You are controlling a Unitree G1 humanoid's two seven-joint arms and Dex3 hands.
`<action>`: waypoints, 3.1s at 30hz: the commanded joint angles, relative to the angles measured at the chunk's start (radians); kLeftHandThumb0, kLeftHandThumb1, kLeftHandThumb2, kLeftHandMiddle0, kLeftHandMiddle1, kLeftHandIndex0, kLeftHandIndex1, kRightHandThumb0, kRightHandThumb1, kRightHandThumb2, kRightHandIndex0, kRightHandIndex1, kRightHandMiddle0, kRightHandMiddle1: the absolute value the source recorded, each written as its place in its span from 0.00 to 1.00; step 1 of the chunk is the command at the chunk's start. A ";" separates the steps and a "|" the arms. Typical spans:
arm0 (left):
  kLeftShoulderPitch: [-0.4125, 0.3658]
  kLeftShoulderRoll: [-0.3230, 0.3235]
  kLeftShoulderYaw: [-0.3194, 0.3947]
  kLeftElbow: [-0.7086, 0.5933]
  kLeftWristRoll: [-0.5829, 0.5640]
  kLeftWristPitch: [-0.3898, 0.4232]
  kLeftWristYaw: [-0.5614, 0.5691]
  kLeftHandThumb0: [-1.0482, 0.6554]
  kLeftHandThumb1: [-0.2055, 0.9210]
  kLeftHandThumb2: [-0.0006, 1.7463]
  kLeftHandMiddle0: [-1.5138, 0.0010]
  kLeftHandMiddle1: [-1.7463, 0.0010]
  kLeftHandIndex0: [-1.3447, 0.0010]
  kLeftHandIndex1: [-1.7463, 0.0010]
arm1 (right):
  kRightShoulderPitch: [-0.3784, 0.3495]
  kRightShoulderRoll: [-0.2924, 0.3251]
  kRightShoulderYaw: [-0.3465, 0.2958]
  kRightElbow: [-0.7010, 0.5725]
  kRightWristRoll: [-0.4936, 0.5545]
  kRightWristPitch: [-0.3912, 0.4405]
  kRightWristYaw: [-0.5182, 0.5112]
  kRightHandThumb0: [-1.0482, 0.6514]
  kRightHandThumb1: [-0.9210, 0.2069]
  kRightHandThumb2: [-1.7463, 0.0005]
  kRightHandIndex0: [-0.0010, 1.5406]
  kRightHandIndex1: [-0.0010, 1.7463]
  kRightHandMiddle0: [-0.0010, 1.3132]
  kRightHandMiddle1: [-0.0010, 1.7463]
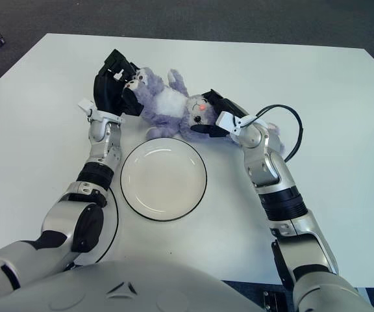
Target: Put the doll into the plate.
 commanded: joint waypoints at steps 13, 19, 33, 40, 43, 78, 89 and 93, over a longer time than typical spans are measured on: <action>0.050 -0.019 -0.011 -0.128 -0.090 0.172 -0.050 0.62 0.16 0.96 0.42 0.04 0.52 0.00 | -0.024 -0.014 0.033 0.295 -0.037 -0.234 -0.178 0.06 0.00 0.72 0.02 0.26 0.00 0.53; 0.079 -0.029 -0.016 -0.197 -0.099 0.213 -0.047 0.62 0.16 0.97 0.42 0.04 0.51 0.00 | -0.042 -0.013 0.045 0.373 -0.066 -0.255 -0.233 0.08 0.00 0.71 0.01 0.26 0.00 0.59; 0.138 -0.056 -0.026 -0.321 -0.116 0.254 -0.049 0.62 0.14 0.98 0.43 0.04 0.48 0.00 | -0.103 -0.009 0.081 0.606 -0.121 -0.252 -0.385 0.13 0.02 0.75 0.02 0.30 0.07 0.74; 0.158 -0.067 -0.031 -0.359 -0.121 0.270 -0.045 0.62 0.11 1.00 0.43 0.00 0.45 0.02 | -0.124 0.009 0.087 0.702 -0.129 -0.250 -0.488 0.24 0.23 0.57 0.00 0.74 0.25 0.91; 0.163 -0.069 -0.033 -0.371 -0.118 0.273 -0.039 0.62 0.12 1.00 0.44 0.00 0.46 0.01 | -0.128 0.017 0.085 0.721 -0.128 -0.244 -0.520 0.32 0.38 0.42 0.00 0.90 0.36 0.95; 0.161 -0.070 -0.028 -0.408 -0.153 0.317 -0.059 0.62 0.13 0.98 0.40 0.05 0.50 0.00 | -0.114 0.063 0.009 0.727 -0.046 -0.211 -0.583 0.62 0.80 0.09 0.58 0.88 0.47 1.00; 0.101 -0.032 0.036 -0.370 -0.302 0.396 -0.143 0.61 0.11 0.99 0.39 0.00 0.46 0.07 | -0.130 0.066 -0.030 0.693 0.023 -0.120 -0.458 0.62 0.81 0.07 0.57 0.92 0.48 1.00; 0.062 -0.011 0.087 -0.339 -0.360 0.432 -0.157 0.61 0.13 0.96 0.41 0.00 0.45 0.10 | -0.141 0.058 -0.038 0.678 0.041 -0.086 -0.411 0.62 0.81 0.06 0.56 0.94 0.48 1.00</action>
